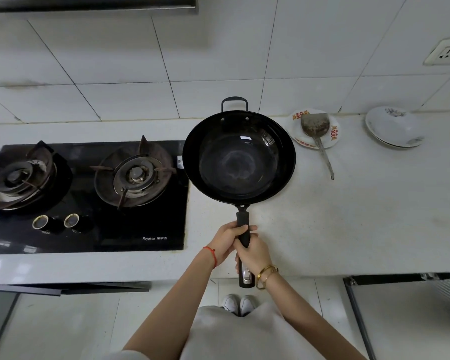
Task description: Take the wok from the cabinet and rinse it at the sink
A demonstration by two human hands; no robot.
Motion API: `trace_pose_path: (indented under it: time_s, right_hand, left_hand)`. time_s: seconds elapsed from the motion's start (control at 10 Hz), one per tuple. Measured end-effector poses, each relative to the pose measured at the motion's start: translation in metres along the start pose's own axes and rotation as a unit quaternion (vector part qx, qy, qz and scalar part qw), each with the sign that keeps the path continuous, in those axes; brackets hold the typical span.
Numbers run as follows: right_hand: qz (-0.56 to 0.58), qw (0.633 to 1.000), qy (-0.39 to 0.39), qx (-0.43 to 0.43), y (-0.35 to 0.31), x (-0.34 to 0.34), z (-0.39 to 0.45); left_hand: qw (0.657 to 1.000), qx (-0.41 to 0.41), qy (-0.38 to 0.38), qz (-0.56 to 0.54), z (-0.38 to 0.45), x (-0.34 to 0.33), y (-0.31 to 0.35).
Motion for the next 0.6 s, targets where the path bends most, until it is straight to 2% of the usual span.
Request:
trace_pose_path:
  time_s: [0.1, 0.2, 0.4, 0.6]
  right_hand:
    - [-0.100, 0.995, 0.001, 0.020, -0.001, 0.009, 0.001]
    - [-0.140, 0.990, 0.009, 0.034, -0.001, 0.019, -0.002]
    - [-0.136, 0.988, 0.015, 0.068, 0.002, 0.030, -0.008]
    - [-0.146, 0.986, 0.043, 0.073, 0.003, 0.045, -0.008]
  left_hand:
    - [0.998, -0.028, 0.045, 0.042, -0.005, 0.006, -0.001]
    - [0.993, -0.063, 0.068, 0.074, -0.012, 0.009, -0.004]
    - [0.985, -0.091, 0.104, 0.103, -0.023, 0.017, -0.007]
    - [0.960, -0.134, 0.104, 0.222, -0.033, 0.027, 0.011]
Point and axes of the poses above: each hand's wrist, its own z-axis towards the middle knuckle, its own x-axis out of the back of the hand, y = z × x, the point moved 5 cm from there along z, towards the middle knuckle, and after that the axes turned 12 degrees about -x, right-handed, at the moved point
